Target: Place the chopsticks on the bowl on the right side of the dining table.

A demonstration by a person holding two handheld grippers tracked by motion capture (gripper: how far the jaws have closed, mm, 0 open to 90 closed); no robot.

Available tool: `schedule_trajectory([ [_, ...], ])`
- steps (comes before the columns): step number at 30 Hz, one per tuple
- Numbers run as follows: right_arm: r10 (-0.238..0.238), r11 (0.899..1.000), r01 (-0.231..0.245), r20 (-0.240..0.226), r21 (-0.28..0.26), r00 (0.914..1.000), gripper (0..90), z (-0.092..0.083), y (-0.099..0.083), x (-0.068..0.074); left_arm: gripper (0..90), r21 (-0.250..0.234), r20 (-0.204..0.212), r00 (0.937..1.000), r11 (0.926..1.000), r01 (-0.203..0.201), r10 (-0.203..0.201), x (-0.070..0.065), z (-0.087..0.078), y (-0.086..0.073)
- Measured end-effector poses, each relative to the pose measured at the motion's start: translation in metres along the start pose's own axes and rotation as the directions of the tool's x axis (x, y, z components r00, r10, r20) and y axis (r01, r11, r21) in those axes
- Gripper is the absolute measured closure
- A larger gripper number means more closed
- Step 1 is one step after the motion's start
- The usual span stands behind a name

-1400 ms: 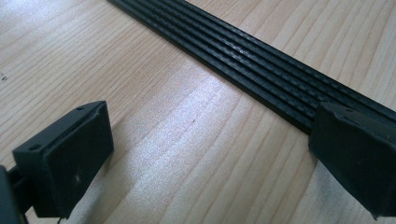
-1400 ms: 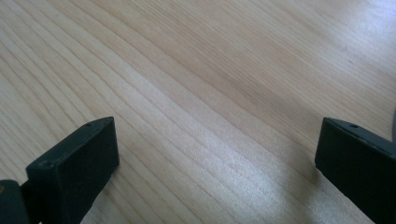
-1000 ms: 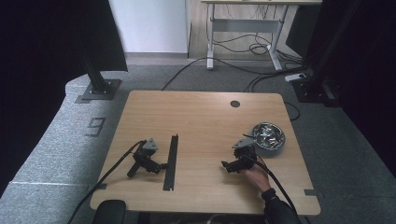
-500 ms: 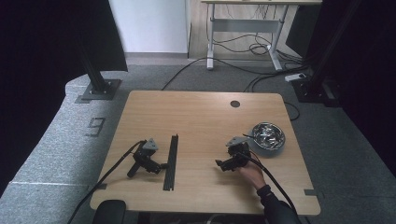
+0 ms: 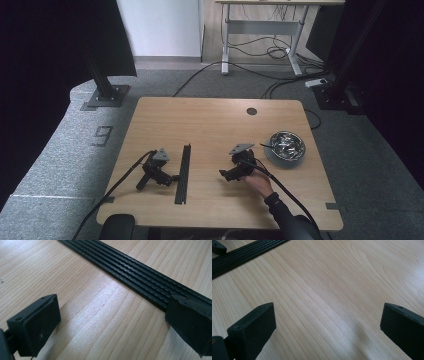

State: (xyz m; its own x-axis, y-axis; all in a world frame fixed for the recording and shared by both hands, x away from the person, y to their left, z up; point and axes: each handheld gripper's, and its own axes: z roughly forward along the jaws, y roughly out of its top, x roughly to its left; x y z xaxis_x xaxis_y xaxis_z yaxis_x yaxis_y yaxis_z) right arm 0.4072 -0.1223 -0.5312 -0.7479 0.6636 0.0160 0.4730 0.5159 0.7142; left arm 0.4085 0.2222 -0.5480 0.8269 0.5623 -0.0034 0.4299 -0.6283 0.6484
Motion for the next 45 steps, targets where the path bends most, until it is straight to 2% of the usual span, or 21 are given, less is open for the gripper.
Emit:
schedule_trajectory([
  [12,-0.030,1.000,0.031,-0.017,0.008,0.9994,0.1,0.018,0.023,0.013,0.0,0.000,0.000,1.0000,1.0000,0.000,0.000,0.000,0.000,0.000],
  [29,-0.043,0.999,0.044,-0.043,0.010,0.9982,0.1,0.035,0.048,0.027,0.0,0.000,0.000,1.0000,1.0000,-0.001,0.001,0.000,0.000,0.000],
  [45,-0.094,0.995,0.095,-0.057,0.027,0.9940,0.1,0.055,0.072,0.048,0.0,0.000,0.000,1.0000,1.0000,-0.003,0.003,0.000,0.000,0.000],
])
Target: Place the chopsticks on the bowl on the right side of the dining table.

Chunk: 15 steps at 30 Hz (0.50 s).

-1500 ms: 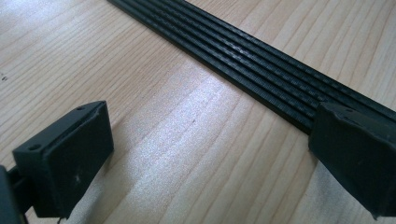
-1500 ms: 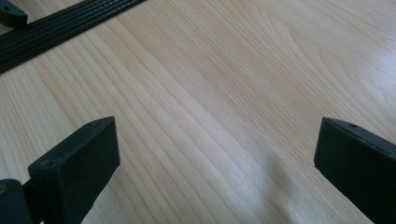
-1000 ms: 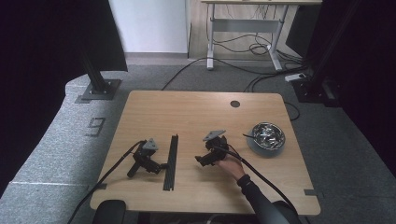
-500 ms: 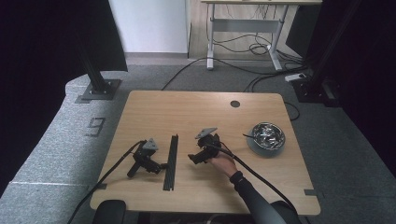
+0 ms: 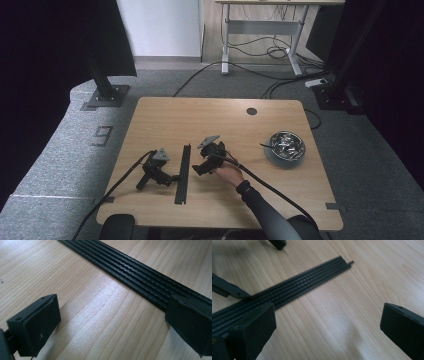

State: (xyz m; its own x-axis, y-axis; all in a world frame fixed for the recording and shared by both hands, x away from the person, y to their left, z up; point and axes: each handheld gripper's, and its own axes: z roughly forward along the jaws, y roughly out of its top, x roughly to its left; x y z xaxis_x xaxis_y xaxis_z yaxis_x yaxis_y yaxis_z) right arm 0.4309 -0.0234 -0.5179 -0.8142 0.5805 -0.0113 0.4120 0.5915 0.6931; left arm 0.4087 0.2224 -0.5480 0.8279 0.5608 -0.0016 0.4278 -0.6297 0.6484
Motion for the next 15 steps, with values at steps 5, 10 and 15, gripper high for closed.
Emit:
schedule_trajectory([
  [5,-0.012,1.000,0.012,-0.003,0.013,0.9999,0.0,0.007,0.006,0.005,0.0,0.001,0.000,1.0000,1.0000,-0.001,0.001,0.000,0.000,0.000],
  [10,-0.005,1.000,0.006,-0.011,0.020,0.9999,0.1,0.013,0.009,0.008,0.0,0.000,0.000,1.0000,1.0000,0.001,-0.001,0.000,0.000,0.000],
  [15,-0.014,0.999,0.015,-0.009,0.029,0.9999,0.1,0.017,0.012,0.011,0.0,0.002,0.000,1.0000,1.0000,-0.003,0.003,0.000,0.000,0.000],
])
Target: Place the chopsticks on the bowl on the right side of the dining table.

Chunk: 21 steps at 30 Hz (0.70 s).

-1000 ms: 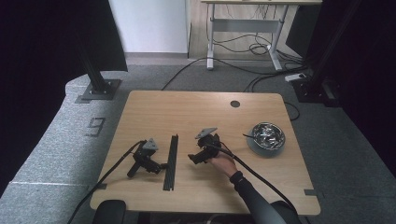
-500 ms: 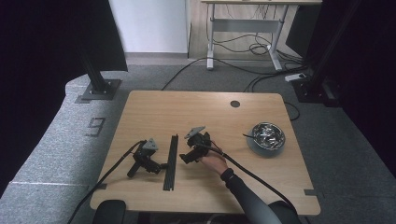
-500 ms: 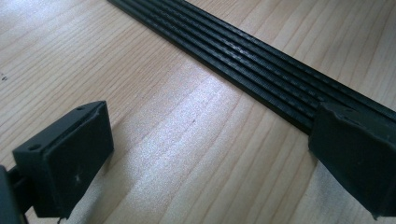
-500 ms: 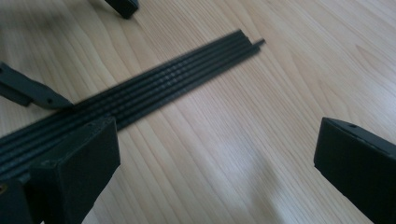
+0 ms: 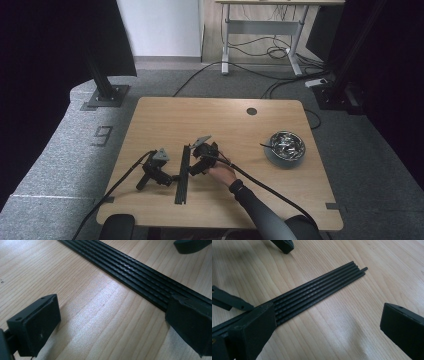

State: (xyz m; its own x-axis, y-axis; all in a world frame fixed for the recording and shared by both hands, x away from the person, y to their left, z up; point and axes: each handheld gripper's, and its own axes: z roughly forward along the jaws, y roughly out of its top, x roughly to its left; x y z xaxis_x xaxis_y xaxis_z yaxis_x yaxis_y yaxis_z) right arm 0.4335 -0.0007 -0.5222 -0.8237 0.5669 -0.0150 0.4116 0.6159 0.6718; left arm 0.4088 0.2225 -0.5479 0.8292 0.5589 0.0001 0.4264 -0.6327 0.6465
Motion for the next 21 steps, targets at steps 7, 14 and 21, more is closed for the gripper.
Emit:
schedule_trajectory([
  [7,0.004,1.000,-0.004,0.005,0.004,1.0000,0.1,0.007,0.002,0.003,0.0,0.001,0.000,1.0000,1.0000,-0.001,0.001,0.000,0.000,0.000],
  [14,0.015,1.000,-0.015,0.007,0.008,0.9999,0.1,0.014,-0.001,0.005,0.0,-0.001,0.000,1.0000,1.0000,0.002,-0.002,0.000,0.000,0.000],
  [21,0.018,1.000,-0.018,0.020,0.016,0.9996,0.1,0.019,-0.002,0.005,0.0,-0.001,0.000,1.0000,1.0000,0.003,-0.003,0.000,0.000,0.000],
])
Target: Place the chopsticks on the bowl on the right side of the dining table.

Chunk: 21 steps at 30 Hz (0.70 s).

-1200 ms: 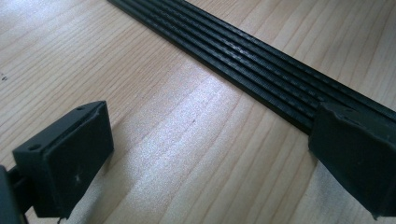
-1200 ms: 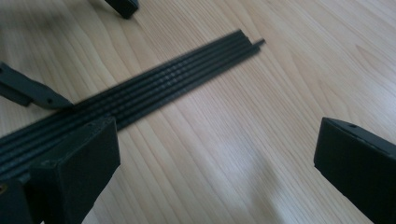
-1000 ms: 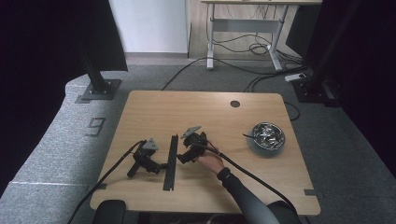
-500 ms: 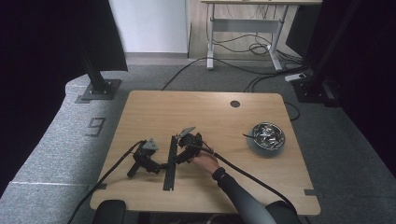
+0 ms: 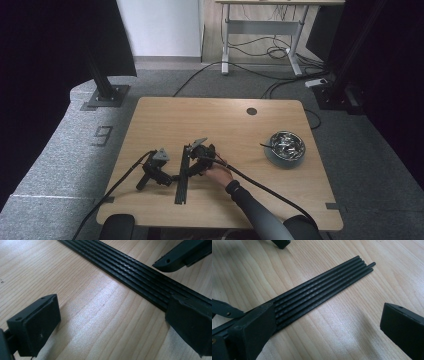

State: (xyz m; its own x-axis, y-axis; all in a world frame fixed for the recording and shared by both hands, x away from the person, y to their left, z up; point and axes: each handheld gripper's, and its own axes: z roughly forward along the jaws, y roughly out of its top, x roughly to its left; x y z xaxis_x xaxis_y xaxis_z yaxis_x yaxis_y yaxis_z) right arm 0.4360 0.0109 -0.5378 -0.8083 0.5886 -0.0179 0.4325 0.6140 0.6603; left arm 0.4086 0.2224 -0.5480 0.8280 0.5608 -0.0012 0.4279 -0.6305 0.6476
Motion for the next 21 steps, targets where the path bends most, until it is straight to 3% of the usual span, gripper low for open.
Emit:
schedule_trajectory([
  [21,0.020,0.999,-0.020,0.008,0.033,0.9998,0.0,0.0074,-0.0050,-0.0057,0.0,0.000,0.000,1.0000,1.0000,0.000,0.000,0.0000,0.0000,0.0000],
])
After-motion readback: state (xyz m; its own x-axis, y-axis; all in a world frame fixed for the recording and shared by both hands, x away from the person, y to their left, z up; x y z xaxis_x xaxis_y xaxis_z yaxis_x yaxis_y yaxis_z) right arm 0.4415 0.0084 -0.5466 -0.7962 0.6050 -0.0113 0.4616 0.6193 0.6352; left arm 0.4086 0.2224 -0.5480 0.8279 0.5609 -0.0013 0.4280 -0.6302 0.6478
